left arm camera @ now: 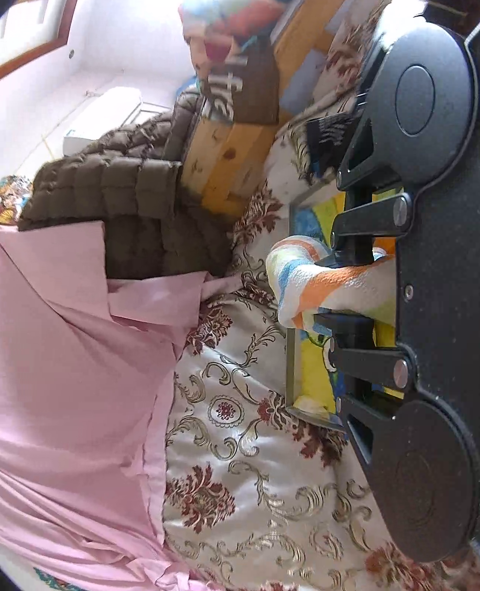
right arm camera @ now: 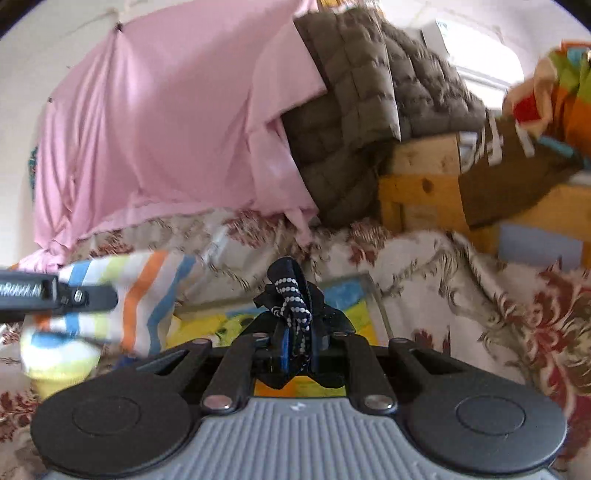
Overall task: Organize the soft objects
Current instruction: 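Carry the striped cloth and black sock over the tray and lower them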
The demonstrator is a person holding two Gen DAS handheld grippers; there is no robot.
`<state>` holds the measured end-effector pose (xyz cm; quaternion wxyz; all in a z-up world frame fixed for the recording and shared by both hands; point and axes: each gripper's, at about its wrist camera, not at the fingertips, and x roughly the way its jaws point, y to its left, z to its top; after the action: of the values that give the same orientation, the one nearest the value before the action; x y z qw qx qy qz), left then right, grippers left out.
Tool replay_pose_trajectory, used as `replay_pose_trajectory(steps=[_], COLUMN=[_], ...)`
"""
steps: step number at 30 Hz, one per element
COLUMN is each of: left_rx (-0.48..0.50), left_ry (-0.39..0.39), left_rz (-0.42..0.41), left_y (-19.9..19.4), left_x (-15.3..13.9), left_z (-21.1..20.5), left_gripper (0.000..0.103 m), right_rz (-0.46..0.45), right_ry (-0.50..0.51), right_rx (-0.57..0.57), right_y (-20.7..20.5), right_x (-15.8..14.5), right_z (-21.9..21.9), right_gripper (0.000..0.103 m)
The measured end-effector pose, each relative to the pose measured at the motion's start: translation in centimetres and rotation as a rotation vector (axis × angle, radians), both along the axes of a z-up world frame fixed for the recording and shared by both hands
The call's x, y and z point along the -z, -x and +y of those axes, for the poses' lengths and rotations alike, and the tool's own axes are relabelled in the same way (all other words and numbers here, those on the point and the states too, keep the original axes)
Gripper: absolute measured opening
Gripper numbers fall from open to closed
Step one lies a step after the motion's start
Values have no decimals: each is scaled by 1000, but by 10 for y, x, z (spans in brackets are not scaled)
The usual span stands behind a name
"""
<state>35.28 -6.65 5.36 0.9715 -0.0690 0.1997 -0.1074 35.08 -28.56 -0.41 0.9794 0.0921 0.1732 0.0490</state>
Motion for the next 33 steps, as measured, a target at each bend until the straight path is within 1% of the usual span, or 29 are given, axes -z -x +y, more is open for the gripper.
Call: replay_pose_trajectory(steps=[4, 8, 13, 20, 23, 25, 26, 29, 31, 32, 33], left_rx=[8, 16, 20, 15, 9, 6, 3, -1, -3, -6, -9], left_ry=[4, 15, 3, -17, -19, -17, -17, -21, -28, -32, -35], left_rz=[28, 77, 143, 207, 228, 235, 235, 238, 233, 228, 224], left_y=[-37, -60, -71, -76, -77, -76, -76, -74, -72, -70, -68], left_x=[15, 33, 54, 68, 70, 70, 70, 69, 68, 67, 65], left_z=[-9, -20, -28, -31, -28, -27, -27, -27, -27, -27, -27], left_gripper=[23, 23, 23, 25, 27, 29, 30, 34, 42, 44, 49], right_rz=[61, 101, 127, 163, 171, 169, 167, 158, 151, 148, 144], right_ry=[-4, -2, 1, 4, 5, 8, 10, 9, 9, 11, 13], right_rx=[-3, -6, -9, -10, -9, -8, -7, -5, -5, -4, -3], right_y=[-11, -17, -20, -25, -25, -24, -24, -23, -22, -21, -20], right_x=[14, 21, 24, 29, 31, 30, 30, 28, 27, 26, 25], right_z=[-3, -4, -4, -3, -3, -3, -3, -4, -4, -4, -4], right_gripper=[12, 12, 14, 20, 26, 32, 34, 44, 52, 54, 58])
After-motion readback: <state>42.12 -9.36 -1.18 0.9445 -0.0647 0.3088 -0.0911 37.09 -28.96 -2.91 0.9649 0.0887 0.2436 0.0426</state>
